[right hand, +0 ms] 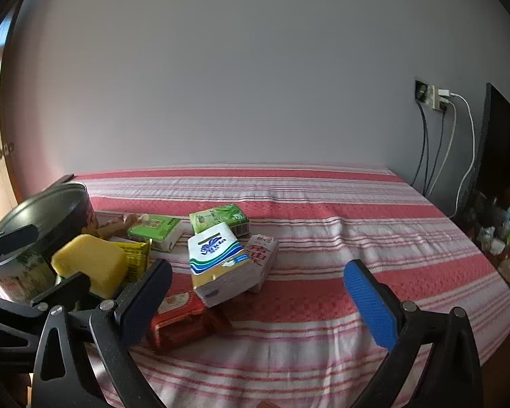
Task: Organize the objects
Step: 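Grasp the yellow sponge with the left tool while the right tool grasps the white Vinda tissue pack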
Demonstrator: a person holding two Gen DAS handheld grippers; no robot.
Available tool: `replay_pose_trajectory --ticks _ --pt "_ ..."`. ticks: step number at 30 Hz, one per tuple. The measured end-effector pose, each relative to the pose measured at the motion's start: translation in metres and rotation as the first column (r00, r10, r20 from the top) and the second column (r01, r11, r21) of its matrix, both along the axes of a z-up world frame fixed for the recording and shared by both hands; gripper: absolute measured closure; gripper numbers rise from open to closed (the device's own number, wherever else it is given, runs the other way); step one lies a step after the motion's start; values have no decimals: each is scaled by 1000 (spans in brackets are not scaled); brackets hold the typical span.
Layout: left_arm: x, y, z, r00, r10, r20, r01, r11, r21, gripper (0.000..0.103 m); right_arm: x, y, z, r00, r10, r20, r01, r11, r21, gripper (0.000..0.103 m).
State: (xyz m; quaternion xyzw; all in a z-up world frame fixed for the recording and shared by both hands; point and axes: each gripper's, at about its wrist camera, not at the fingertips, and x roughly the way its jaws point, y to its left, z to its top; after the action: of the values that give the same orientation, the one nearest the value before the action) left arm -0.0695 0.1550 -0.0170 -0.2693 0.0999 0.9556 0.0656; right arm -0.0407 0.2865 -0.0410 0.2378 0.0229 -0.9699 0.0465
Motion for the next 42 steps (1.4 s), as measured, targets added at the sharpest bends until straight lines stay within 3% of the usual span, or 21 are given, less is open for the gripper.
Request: replay_pose_trajectory --ticks 10,11,14,19,28,33,36,42 --pt "-26 0 -14 998 33 61 -33 999 0 1 -44 -5 -1 989 118 90 -124 990 70 1" --pt "-26 -2 -15 995 71 69 -72 997 8 8 -47 -9 -2 987 129 100 -138 987 85 1" --pt "-31 -3 -21 993 54 107 -57 998 28 30 -52 -24 -4 978 165 127 -184 970 158 1" --pt "-24 -5 -19 995 42 93 -46 998 40 32 -61 -44 -10 964 192 183 -235 940 247 1" --pt "-18 -14 -7 997 58 43 -60 996 63 32 -86 -59 -22 943 165 290 -258 911 323 2" --pt "-21 -21 -6 997 70 44 -73 994 79 32 -102 -54 -35 904 175 390 -291 920 262 41" --pt "-19 -24 -3 996 78 32 -80 993 87 32 -97 -53 -35 909 180 376 -288 923 254 48" --pt "-10 -27 6 996 89 -3 -88 991 102 32 -88 -43 -26 927 200 317 -266 947 180 49"
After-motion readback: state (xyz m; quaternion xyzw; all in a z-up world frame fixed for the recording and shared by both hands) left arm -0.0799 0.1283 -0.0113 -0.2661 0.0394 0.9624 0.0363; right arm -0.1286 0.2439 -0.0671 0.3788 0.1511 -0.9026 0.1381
